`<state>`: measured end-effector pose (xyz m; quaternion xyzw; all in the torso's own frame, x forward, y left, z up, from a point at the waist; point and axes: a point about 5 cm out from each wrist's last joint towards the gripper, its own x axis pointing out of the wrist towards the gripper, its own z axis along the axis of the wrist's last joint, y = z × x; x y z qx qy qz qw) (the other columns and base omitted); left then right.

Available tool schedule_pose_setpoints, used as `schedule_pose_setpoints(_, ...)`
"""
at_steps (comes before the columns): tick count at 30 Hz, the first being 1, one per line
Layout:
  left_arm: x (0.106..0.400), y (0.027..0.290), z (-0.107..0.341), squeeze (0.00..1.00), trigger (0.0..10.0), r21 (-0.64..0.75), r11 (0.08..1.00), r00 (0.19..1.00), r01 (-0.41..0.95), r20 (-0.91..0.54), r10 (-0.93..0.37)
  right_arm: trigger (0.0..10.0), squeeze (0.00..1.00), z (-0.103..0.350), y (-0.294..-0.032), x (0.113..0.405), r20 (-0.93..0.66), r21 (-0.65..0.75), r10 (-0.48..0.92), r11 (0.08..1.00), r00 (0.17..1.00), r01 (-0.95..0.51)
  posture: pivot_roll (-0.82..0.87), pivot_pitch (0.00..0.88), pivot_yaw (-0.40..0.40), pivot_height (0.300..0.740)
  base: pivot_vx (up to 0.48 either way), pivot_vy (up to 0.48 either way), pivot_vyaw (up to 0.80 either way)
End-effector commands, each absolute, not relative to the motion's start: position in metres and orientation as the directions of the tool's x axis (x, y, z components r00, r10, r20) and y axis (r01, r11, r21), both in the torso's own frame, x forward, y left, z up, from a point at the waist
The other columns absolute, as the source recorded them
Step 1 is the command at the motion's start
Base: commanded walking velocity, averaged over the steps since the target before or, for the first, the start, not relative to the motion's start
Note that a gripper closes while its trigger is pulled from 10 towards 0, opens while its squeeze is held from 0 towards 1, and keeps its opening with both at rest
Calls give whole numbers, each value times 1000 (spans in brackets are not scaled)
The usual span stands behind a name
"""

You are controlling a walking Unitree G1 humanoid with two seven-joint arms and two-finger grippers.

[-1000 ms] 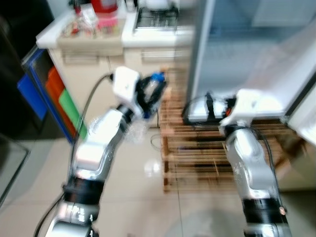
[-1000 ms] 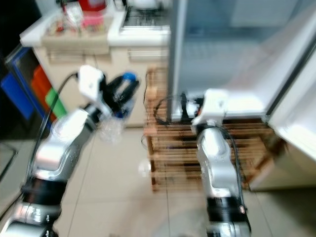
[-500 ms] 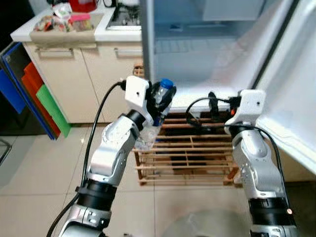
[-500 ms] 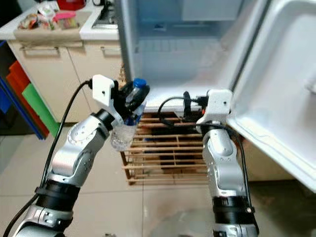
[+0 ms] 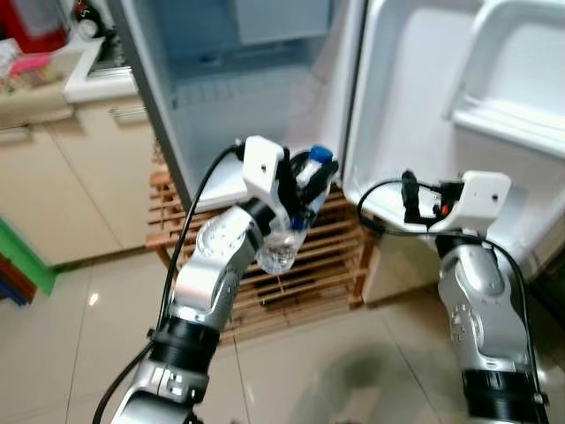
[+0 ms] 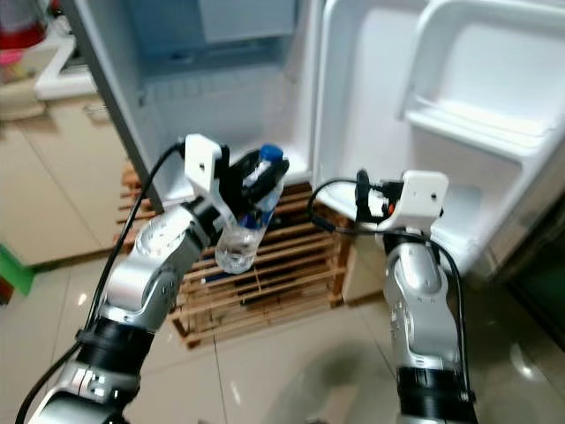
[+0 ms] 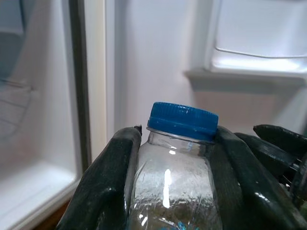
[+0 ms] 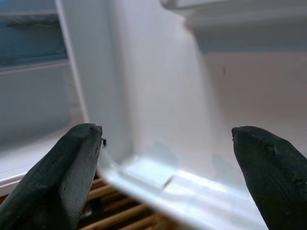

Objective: Restocking fridge

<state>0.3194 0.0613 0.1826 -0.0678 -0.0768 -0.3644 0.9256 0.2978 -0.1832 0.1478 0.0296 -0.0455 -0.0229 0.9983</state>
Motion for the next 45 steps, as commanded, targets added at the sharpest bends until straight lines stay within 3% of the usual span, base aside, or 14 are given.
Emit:
schedule_pose_setpoints(1, 321, 65, 187, 0, 10000, -52, 730, 723, 682, 203, -661, 10000, 306, 155, -180, 296, 121, 63, -32, 998, 992, 24, -99, 0, 61, 740, 0, 480, -738)
schedule_pose_setpoints(5, 320, 64, 187, 0, 10000, -63, 718, 713, 693, 203, -671, 10000, 306, 153, -182, 294, 116, 62, -34, 998, 993, 27, -100, 0, 60, 740, 0, 480, -738)
schedule_pose_setpoints(16, 316, 62, 184, 0, 10000, -15, 728, 716, 685, 199, -670, 10000, 314, 154, -190, 291, 117, 50, -64, 997, 991, 59, -94, 0, 66, 740, 0, 0, -723)
schedule_pose_setpoints(22, 315, 61, 183, 0, 10000, -37, 731, 722, 681, 199, -663, 10000, 286, 153, -192, 289, 124, 41, -76, 997, 989, 72, -96, 0, 65, 740, 0, 0, 0)
schedule_pose_setpoints(27, 313, 57, 183, 0, 10000, -36, 717, 707, 696, 206, -677, 10000, 290, 154, -193, 289, 124, -2, -77, 997, 989, 78, -98, 0, 65, 740, 337, 331, 0)
schedule_pose_setpoints(34, 315, 58, 184, 0, 10000, -38, 723, 713, 690, 211, -669, 10000, 302, 150, -192, 286, 122, 9, -71, 997, 990, 71, -106, 0, 62, 740, 392, 274, -742)
schedule_pose_setpoints(45, 316, 57, 184, 0, 10000, -42, 718, 708, 695, 216, -672, 10000, 286, 149, -188, 286, 122, 7, -42, 999, 992, 42, -109, 0, 58, 732, 396, 270, 0)
